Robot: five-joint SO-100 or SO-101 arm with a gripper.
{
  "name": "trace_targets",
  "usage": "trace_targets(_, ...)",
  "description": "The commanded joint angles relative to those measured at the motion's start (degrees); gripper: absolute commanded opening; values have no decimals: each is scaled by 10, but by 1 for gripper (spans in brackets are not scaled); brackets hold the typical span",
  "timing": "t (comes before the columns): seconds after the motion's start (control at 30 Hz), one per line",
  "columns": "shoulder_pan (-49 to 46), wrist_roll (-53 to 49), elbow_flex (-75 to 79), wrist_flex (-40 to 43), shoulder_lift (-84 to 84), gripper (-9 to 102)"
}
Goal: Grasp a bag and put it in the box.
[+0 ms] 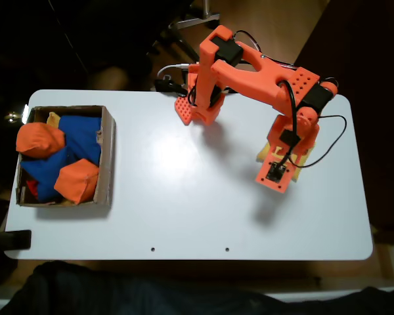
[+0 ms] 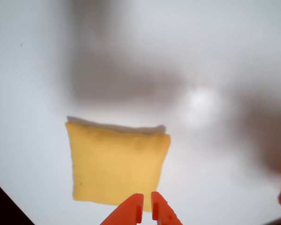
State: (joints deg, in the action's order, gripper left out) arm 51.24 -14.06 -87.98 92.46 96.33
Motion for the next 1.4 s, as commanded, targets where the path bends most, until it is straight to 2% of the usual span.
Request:
trace_targets(0.0, 11, -6, -1, -7, 1, 2)
trace_targets(0.33, 33, -13, -26, -25, -3, 2)
trace_targets(0.53, 46, -13, -56, -33, 2, 8)
trace_targets(0.73, 53, -13, -81, -46, 12, 16)
trace_targets(0.87, 56, -8, -99, -52, 17, 33)
trace_targets(1.0, 62, -8, -112, -59, 17, 41)
trace_targets(1.17, 72, -9, -116, -69, 7, 42)
trace_targets(1.3, 80, -11, -118, -76, 1, 51)
trace_targets(1.37, 86, -13, -118, -78, -3, 52)
